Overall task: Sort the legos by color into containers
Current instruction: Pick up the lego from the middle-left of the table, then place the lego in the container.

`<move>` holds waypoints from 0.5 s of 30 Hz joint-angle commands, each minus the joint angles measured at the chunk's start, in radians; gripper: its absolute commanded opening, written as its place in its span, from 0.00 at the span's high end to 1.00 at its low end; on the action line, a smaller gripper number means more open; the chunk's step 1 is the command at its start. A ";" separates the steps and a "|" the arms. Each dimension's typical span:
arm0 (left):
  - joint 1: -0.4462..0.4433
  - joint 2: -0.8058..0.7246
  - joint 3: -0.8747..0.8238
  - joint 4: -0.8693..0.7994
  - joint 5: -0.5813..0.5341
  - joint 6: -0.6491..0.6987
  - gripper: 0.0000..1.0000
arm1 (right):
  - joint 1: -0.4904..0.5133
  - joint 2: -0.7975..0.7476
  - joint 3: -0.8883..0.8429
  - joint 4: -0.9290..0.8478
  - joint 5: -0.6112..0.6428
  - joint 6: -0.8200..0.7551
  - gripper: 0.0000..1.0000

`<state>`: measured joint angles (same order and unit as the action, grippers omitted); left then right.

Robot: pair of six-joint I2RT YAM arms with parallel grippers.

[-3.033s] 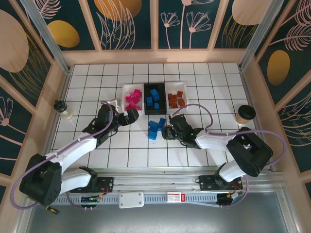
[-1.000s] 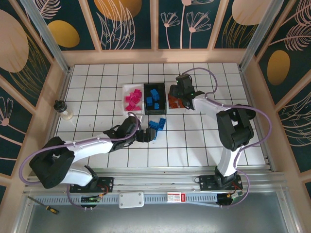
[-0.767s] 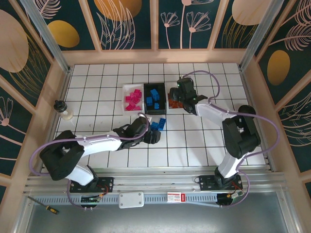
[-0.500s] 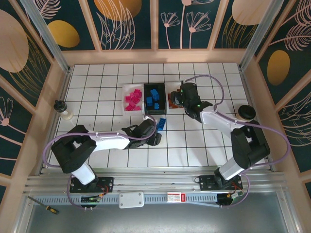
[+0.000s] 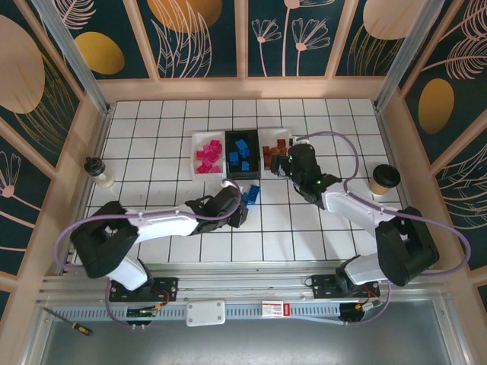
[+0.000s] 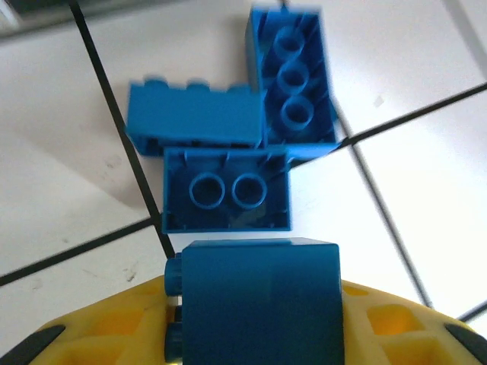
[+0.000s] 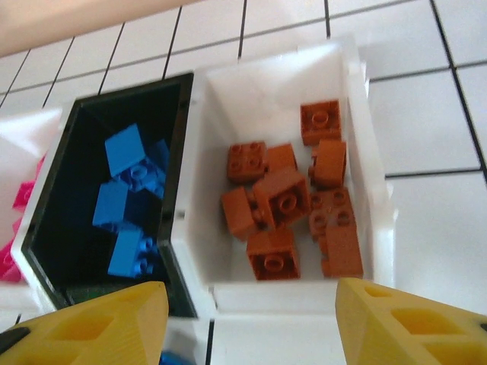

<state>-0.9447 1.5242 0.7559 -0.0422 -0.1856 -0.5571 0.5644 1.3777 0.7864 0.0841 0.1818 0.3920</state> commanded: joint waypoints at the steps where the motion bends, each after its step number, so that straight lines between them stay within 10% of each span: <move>1: 0.019 -0.106 0.035 -0.045 -0.045 0.018 0.66 | 0.037 -0.056 -0.069 0.028 -0.002 0.033 0.40; 15: 0.285 0.275 0.525 -0.036 0.090 0.104 0.69 | 0.164 -0.096 -0.219 0.067 0.007 0.101 0.39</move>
<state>-0.6830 1.7020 1.2106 -0.0563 -0.1318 -0.4816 0.7063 1.3037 0.5892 0.1139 0.1825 0.4595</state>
